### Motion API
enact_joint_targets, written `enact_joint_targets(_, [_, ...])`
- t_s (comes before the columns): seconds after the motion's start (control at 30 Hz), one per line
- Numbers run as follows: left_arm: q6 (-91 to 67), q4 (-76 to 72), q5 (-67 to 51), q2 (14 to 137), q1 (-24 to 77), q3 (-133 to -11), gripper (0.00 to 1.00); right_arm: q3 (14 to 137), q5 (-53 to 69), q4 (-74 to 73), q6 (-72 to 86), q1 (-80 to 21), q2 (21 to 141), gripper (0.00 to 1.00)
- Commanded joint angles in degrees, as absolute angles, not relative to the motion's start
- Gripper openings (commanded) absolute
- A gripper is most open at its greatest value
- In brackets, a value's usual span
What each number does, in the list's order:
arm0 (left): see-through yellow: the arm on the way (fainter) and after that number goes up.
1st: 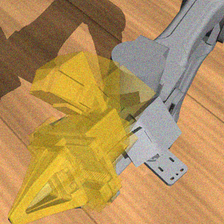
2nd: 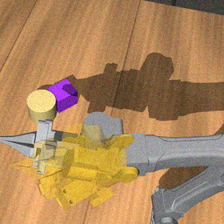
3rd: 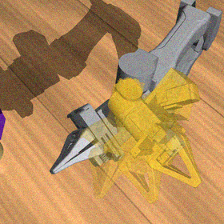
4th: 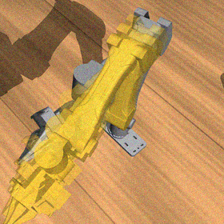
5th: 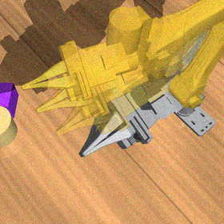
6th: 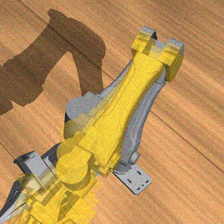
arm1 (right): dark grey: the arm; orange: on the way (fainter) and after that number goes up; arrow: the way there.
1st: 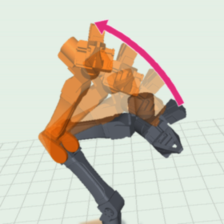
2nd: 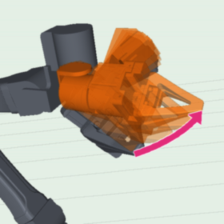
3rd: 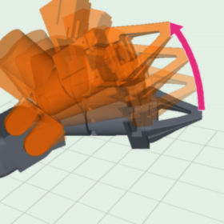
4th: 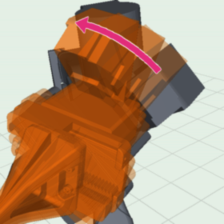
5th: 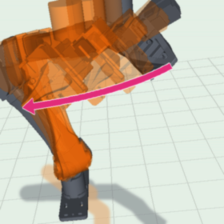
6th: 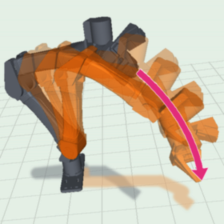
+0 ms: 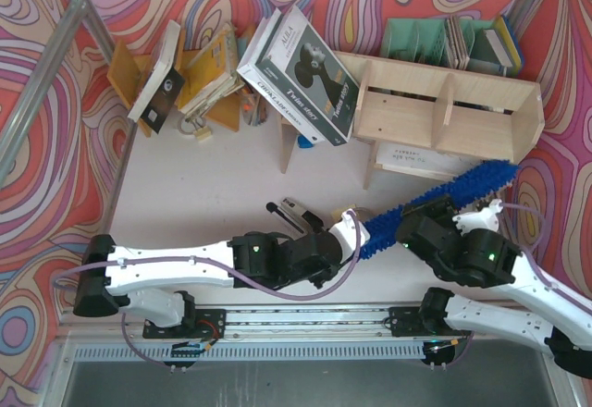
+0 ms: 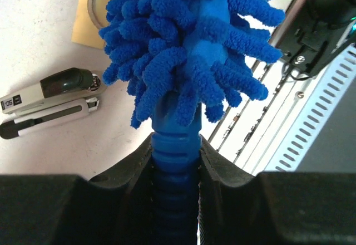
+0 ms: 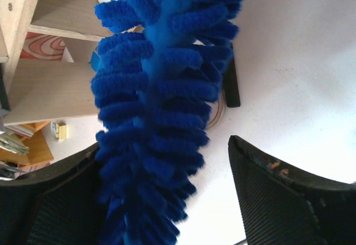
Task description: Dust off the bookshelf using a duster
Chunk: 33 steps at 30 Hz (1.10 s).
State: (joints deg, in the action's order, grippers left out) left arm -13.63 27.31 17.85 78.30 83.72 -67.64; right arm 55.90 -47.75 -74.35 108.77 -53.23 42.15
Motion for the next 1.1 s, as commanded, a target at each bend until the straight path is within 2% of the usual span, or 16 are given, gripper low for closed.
enact_joint_targets(0.0, [-14.4, 26.9, 21.2, 75.8, 86.0, -70.9, 0.00, 59.5, -48.4, -76.5, 106.1, -53.2, 40.8, 0.73])
enact_joint_targets(0.23, [-15.0, 27.4, 21.7, 74.0, 87.3, -70.8, 0.00, 70.0, -50.3, -74.7, 95.0, -53.2, 40.2, 0.79])
enact_joint_targets(0.57, [-12.7, 24.7, 26.3, 70.5, 89.2, -72.0, 0.04, 71.7, -51.2, -74.0, 94.3, -53.2, 41.3, 0.71])
enact_joint_targets(0.63, [-11.8, 24.6, 26.8, 70.3, 89.3, -72.5, 0.05, 72.4, -51.4, -73.0, 93.6, -53.1, 41.7, 0.65])
enact_joint_targets(0.73, [-10.8, 24.3, 27.5, 70.6, 89.3, -73.0, 0.07, 73.7, -51.9, -71.7, 92.4, -53.2, 42.6, 0.48])
enact_joint_targets(0.9, [-9.9, 22.3, 28.3, 70.1, 89.3, -72.1, 0.17, 76.6, -54.7, -71.7, 92.3, -53.2, 43.4, 0.24])
enact_joint_targets(1.0, [-10.0, 21.3, 28.5, 69.3, 89.3, -71.2, 0.22, 77.6, -55.8, -71.0, 92.0, -53.2, 43.4, 0.15])
enact_joint_targets(1.07, [-10.1, 20.5, 28.6, 68.6, 89.3, -70.4, 0.30, 78.0, -56.2, -70.2, 91.6, -53.2, 43.5, 0.11])
